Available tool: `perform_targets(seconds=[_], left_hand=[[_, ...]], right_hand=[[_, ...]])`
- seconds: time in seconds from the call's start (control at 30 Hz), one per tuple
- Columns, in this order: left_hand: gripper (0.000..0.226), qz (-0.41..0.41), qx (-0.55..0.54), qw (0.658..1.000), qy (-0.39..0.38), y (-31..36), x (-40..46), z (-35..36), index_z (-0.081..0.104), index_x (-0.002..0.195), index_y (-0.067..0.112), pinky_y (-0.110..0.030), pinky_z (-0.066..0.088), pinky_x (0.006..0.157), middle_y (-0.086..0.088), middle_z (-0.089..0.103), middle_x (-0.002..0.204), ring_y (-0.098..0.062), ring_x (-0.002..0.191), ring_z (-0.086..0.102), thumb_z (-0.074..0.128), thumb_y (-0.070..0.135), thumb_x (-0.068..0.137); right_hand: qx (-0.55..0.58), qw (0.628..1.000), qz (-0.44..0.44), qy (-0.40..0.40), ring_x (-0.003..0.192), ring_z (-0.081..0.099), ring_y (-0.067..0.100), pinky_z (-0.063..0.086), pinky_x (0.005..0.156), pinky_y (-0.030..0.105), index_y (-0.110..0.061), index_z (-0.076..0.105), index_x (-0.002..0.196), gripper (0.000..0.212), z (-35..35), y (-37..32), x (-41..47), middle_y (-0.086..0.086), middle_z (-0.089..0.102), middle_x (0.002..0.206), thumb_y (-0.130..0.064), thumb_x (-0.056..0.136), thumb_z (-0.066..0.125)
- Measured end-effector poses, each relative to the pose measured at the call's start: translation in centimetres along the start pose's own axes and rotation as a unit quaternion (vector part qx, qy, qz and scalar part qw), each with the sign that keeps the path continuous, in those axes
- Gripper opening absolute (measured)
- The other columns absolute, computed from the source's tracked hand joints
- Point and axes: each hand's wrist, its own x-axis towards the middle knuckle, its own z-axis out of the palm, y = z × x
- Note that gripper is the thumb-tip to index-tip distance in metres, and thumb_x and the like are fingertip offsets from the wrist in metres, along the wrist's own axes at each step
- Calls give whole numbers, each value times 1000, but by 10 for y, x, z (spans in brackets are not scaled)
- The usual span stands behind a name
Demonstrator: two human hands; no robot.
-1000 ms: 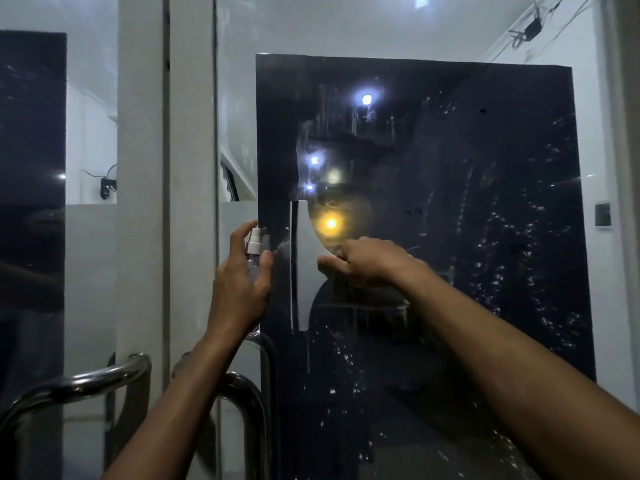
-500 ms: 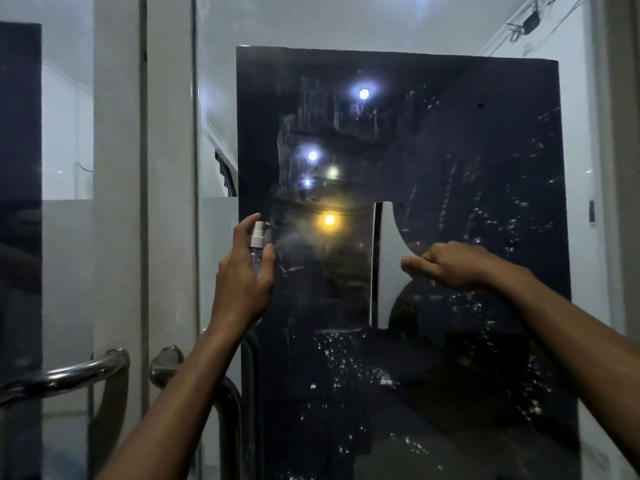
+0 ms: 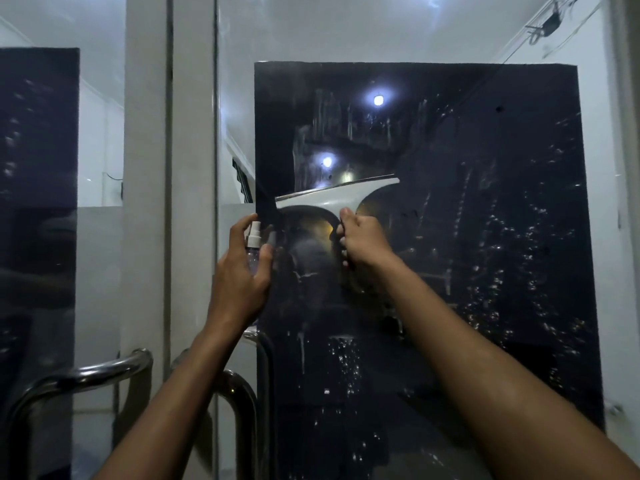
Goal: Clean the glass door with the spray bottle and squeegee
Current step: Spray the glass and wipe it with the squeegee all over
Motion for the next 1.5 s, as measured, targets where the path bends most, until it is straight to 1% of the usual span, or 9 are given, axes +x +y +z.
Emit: perform_targets(seconds=[0.27,0.43,0.63,0.77,0.87,1.07,1.27,1.37,1.5], left_hand=[[42,-10,2,1000,1,-7,-5,3,39,142,34,-28,45,61,2,65,91,-14,73,62,53,30,103],[44,-18,-11,1000,-13,-3,-10,10,38,145,32,-29,47,62,-2,66,92,-16,72,64,51,28,103],[45,-27,-19,999,-19,3,-11,7,36,146,31,-41,58,68,-5,67,97,-21,77,67,51,27,104],[44,-25,-13,1000,-11,5,-9,6,36,144,33,-41,58,66,-3,66,93,-16,75,66,52,28,104],[42,-18,-12,1000,4,3,-9,6,38,143,34,-32,51,65,2,66,94,-10,78,64,53,29,104],[43,-23,-18,1000,-7,-5,-14,10,37,144,34,-30,52,63,0,66,95,-12,77,65,52,31,104],[44,-30,-15,999,-19,-11,-16,23,35,144,35,-33,52,61,4,61,87,-15,69,63,51,31,103],[44,-22,-22,999,-25,-7,-17,26,35,143,37,-38,55,62,5,61,87,-16,69,63,51,30,103],[44,-14,-20,999,-24,-2,-14,25,35,144,36,-44,58,66,0,63,90,-18,72,65,51,30,104]], right_hand=[[-183,982,-17,40,84,62,35,42,70,41,-8,64,80,50,-4,66,-54,20,68,88,-42,107,39],[-206,978,12,30,60,52,14,35,52,26,-16,51,63,52,-23,106,-88,0,55,63,-42,107,39],[-174,980,-81,50,50,42,9,30,50,32,-17,43,61,52,-33,97,-88,-4,46,55,-44,105,41],[-302,938,-163,-53,59,54,11,38,56,34,-19,54,64,58,-29,55,-61,-6,56,60,-59,102,35],[-438,866,-182,-158,76,62,19,49,70,39,-29,72,90,59,-15,28,-41,-3,67,81,-70,98,30],[-557,790,-127,-223,90,61,23,43,74,38,-28,70,106,64,-24,13,-5,3,69,102,-75,95,30],[-614,753,-62,-226,129,54,28,45,102,46,-40,56,136,76,-118,21,13,-1,58,143,-83,86,18],[-629,754,-27,-187,117,61,26,49,95,44,-38,66,124,90,-168,29,11,0,65,134,-89,73,11],[-650,746,-31,-143,108,64,22,46,79,39,-46,69,115,80,-198,32,5,-5,69,126,-90,79,12]])
